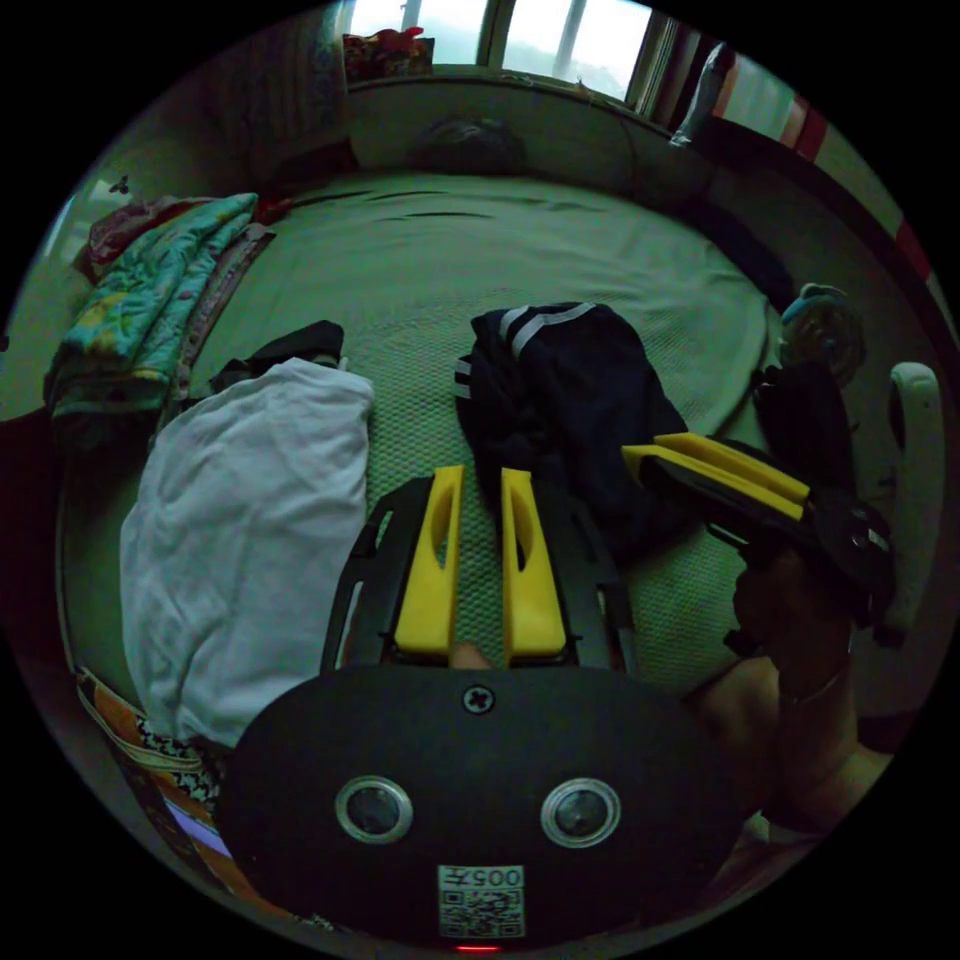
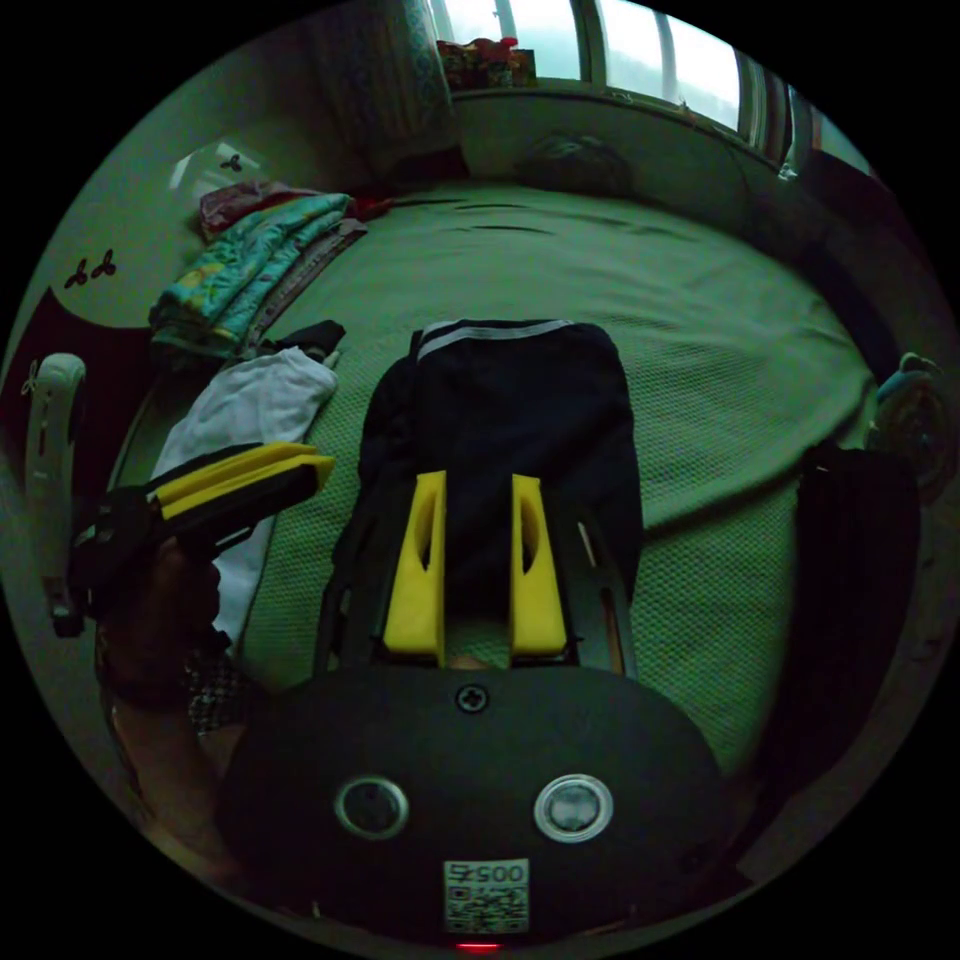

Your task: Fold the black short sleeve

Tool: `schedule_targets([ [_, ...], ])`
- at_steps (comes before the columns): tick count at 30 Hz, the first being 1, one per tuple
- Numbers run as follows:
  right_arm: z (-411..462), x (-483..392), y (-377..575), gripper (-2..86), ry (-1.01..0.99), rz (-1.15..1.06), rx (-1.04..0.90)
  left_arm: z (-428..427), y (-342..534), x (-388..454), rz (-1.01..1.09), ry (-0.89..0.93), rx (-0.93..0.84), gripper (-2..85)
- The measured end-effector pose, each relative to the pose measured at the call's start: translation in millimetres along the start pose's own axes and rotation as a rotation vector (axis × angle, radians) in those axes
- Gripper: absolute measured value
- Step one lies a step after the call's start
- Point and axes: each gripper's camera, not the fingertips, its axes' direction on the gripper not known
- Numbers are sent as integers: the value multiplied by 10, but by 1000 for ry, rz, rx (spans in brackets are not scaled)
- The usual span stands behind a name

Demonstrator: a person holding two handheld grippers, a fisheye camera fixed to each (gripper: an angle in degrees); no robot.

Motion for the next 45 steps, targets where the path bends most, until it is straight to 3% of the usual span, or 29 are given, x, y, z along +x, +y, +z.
schedule_targets([
  [14,-102,-98,50,111,-55,-27,89,86,25,-143,-6,-38,-16,76],
  [20,-43,-187,79,111,21,-99,95,137,16,-166,16,-72,-35,78],
  [45,527,-409,-76,94,-84,-114,-43,257,25,-693,-113,-58,-24,68],
])
